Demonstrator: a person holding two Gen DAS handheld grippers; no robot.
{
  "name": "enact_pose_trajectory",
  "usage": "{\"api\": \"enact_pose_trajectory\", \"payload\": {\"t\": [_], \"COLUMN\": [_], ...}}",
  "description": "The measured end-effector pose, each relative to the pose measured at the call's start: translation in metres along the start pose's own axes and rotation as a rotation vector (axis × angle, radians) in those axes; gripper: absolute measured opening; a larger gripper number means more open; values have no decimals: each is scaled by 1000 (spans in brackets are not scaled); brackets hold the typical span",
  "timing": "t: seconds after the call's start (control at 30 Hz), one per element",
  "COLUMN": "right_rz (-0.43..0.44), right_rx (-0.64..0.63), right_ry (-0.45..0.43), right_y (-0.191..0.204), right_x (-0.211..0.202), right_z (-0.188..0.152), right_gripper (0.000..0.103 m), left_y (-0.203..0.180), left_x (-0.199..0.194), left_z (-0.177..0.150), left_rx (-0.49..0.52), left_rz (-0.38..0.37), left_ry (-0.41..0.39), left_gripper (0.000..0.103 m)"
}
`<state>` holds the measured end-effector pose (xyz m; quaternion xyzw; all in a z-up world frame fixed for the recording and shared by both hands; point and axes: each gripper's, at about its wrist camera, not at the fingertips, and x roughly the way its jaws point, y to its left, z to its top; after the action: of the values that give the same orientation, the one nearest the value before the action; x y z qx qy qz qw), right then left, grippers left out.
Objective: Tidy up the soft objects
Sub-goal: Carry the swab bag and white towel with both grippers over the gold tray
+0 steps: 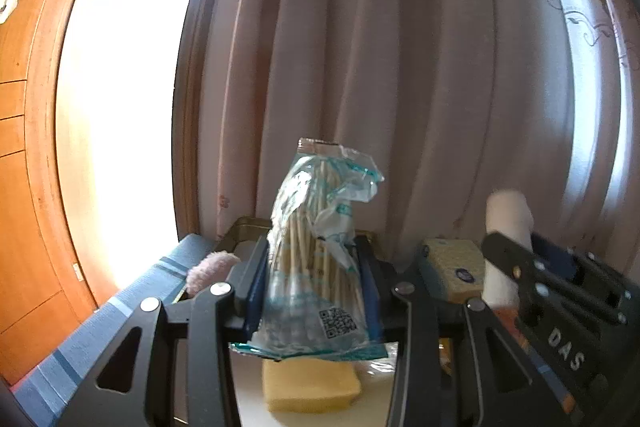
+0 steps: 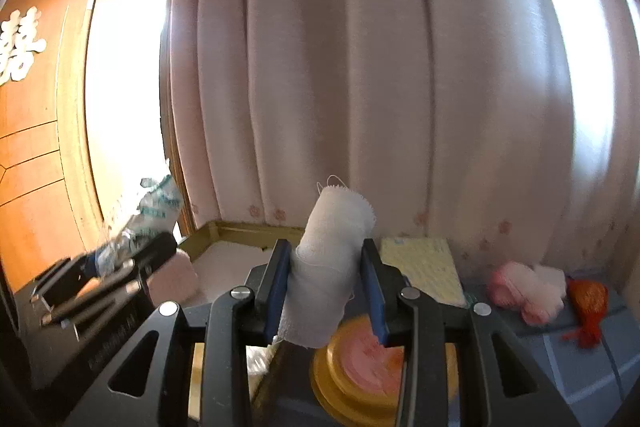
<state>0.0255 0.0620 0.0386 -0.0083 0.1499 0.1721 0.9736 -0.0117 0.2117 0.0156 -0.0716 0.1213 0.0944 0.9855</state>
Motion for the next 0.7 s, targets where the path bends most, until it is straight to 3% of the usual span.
{"api": "enact_pose_trajectory", "payload": {"t": [0.2, 0.43, 0.7], "right_rz": [26, 31, 44], "right_rx": [-9, -25, -9], "right_ry": [18, 74, 238], "right_y": [20, 33, 34], "right_x": [31, 69, 128], "right_z": [19, 37, 47], "right_gripper": [38, 38, 38], "left_y": [7, 18, 26], "left_x": [11, 43, 73], "left_z": [12, 28, 35], "left_rx": [21, 40, 42], "left_rz": [50, 105, 159], "left_ry": [27, 138, 243], "left_gripper": [39, 39, 39]}}
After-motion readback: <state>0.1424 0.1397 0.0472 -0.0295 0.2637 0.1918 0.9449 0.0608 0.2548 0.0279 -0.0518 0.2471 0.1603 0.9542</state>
